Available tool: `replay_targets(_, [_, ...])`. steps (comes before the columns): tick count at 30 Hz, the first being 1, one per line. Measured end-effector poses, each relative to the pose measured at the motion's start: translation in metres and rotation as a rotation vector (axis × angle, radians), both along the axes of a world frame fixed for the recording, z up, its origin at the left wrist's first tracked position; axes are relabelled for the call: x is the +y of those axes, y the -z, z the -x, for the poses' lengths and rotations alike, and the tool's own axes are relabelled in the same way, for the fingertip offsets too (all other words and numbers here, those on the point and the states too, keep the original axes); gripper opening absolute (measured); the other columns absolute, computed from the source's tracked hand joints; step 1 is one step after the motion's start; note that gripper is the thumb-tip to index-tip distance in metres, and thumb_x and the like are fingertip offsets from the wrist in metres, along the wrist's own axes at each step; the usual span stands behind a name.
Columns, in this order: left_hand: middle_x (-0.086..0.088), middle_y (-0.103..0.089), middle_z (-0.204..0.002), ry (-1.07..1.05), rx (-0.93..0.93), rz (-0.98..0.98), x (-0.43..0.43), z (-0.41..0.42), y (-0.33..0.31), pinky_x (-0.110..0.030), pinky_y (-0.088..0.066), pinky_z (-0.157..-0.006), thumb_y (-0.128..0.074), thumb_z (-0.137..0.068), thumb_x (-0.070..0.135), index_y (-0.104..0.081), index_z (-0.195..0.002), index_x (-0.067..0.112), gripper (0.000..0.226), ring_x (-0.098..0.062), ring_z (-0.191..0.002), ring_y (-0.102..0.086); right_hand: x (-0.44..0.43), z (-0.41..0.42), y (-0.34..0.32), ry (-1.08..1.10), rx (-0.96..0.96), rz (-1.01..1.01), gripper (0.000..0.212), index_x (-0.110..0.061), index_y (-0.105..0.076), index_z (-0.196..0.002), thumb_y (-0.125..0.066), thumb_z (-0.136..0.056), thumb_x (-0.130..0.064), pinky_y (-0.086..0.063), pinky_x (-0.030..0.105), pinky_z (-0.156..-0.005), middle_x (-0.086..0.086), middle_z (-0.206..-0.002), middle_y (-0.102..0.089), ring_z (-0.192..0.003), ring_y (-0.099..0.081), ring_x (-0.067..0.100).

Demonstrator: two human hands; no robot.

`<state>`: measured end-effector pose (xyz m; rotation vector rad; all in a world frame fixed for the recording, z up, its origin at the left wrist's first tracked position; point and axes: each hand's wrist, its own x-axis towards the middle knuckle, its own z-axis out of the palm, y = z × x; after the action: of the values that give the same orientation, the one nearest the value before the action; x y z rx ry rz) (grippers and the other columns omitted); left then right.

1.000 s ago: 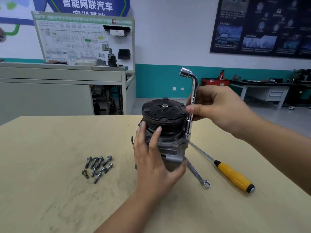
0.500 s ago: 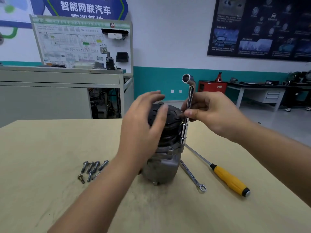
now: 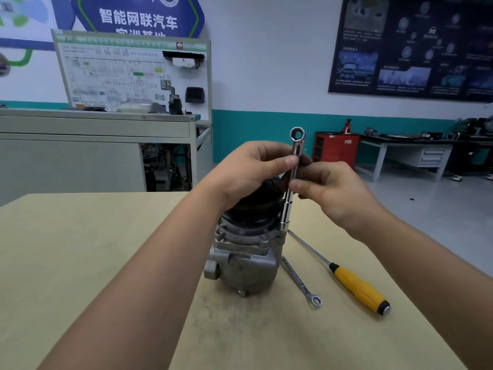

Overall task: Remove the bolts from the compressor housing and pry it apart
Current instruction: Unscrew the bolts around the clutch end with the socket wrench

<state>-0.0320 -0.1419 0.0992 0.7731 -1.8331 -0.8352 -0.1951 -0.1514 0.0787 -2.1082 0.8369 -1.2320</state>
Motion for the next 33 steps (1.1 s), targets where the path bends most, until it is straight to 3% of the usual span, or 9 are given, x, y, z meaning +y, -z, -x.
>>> replay_targets(4, [-0.003,-0.072,-0.097,-0.052,-0.034,-0.004,0.002,0.001,0.000,-0.032,-0.049,-0.099,-0.054,-0.095,0.011,-0.070,-0.089,0.019,0.019,-0.014,-0.097,-0.066,-0.002,-0.001,0.014,-0.018,-0.104,-0.027,0.023,-0.038,-0.068,-0.084,-0.063,-0.084,-0.016,-0.046,0.007,-0.070,-0.024,-0.083,-0.070,-0.081,-0.060,-0.010])
replay_targets(6, [0.010,-0.072,-0.084,-0.072,-0.033,-0.010,0.003,0.000,0.000,-0.022,-0.049,-0.091,-0.057,-0.094,0.013,-0.071,-0.086,0.021,0.018,-0.002,-0.086,-0.066,-0.004,0.001,0.029,0.026,-0.171,-0.061,0.013,-0.033,-0.068,-0.087,-0.066,-0.076,-0.027,-0.049,0.013,-0.068,-0.016,-0.086,-0.069,-0.080,-0.060,-0.003])
replay_targets(8, [0.017,-0.071,-0.079,-0.111,-0.035,0.000,0.002,0.000,0.000,-0.010,-0.046,-0.082,-0.059,-0.093,0.016,-0.072,-0.083,0.025,0.018,0.007,-0.081,-0.063,-0.005,-0.001,0.052,0.063,-0.289,-0.104,0.021,-0.029,-0.066,-0.089,-0.066,-0.068,-0.031,-0.050,0.017,-0.066,-0.011,-0.085,-0.069,-0.078,-0.060,0.003])
replay_targets(11, [0.020,-0.070,-0.076,-0.130,-0.035,0.033,0.000,0.000,0.001,-0.003,-0.042,-0.076,-0.062,-0.091,0.017,-0.071,-0.079,0.027,0.018,0.013,-0.080,-0.061,-0.005,-0.010,0.085,0.046,-0.437,-0.101,0.015,-0.019,-0.066,-0.088,-0.066,-0.072,-0.016,-0.048,0.019,-0.069,-0.007,-0.079,-0.068,-0.076,-0.059,0.005])
replay_targets(15, [0.020,-0.070,-0.074,-0.127,-0.041,0.035,-0.001,-0.002,0.002,-0.009,-0.044,-0.078,-0.063,-0.089,0.018,-0.070,-0.078,0.027,0.016,0.010,-0.079,-0.061,-0.006,-0.018,0.101,0.063,-0.444,-0.014,0.022,-0.023,-0.066,-0.085,-0.072,-0.076,-0.004,-0.048,0.015,-0.069,-0.004,-0.085,-0.063,-0.079,-0.060,0.003])
replay_targets(18, [0.016,-0.070,-0.072,-0.117,-0.044,0.038,-0.002,-0.001,0.003,-0.013,-0.046,-0.078,-0.066,-0.087,0.017,-0.067,-0.075,0.023,0.014,0.005,-0.076,-0.062,-0.007,-0.020,0.104,0.134,-0.379,0.028,0.034,-0.034,-0.062,-0.085,-0.076,-0.073,-0.005,-0.050,0.023,-0.073,-0.010,-0.089,-0.061,-0.083,-0.060,0.006])
replay_targets(22, [0.005,-0.073,-0.072,-0.092,0.011,0.014,-0.003,0.000,0.005,-0.035,-0.051,-0.088,-0.069,-0.084,0.014,-0.053,-0.069,0.019,0.022,-0.011,-0.080,-0.066,0.001,-0.031,0.116,0.223,-0.452,0.015,0.038,-0.037,-0.059,-0.087,-0.077,-0.073,-0.006,-0.051,0.026,-0.075,-0.001,-0.095,-0.060,-0.086,-0.060,0.012])
replay_targets(27, [0.004,-0.072,-0.067,-0.082,0.026,0.010,-0.003,0.004,0.004,-0.016,-0.050,-0.070,-0.070,-0.083,0.014,-0.047,-0.070,0.017,0.027,-0.009,-0.073,-0.067,0.005,-0.034,0.115,0.269,-0.486,0.034,0.033,-0.034,-0.058,-0.086,-0.076,-0.074,-0.009,-0.051,0.026,-0.076,-0.007,-0.092,-0.058,-0.086,-0.058,0.008])
replay_targets(33, [0.003,-0.073,-0.071,-0.053,0.034,0.015,-0.004,0.001,0.005,-0.013,-0.048,-0.068,-0.067,-0.085,0.012,-0.051,-0.072,0.016,0.021,-0.007,-0.075,-0.068,0.008,-0.039,0.111,0.336,-0.510,0.089,0.023,-0.028,-0.059,-0.082,-0.071,-0.080,-0.008,-0.045,0.013,-0.069,-0.007,-0.089,-0.055,-0.080,-0.058,0.004])
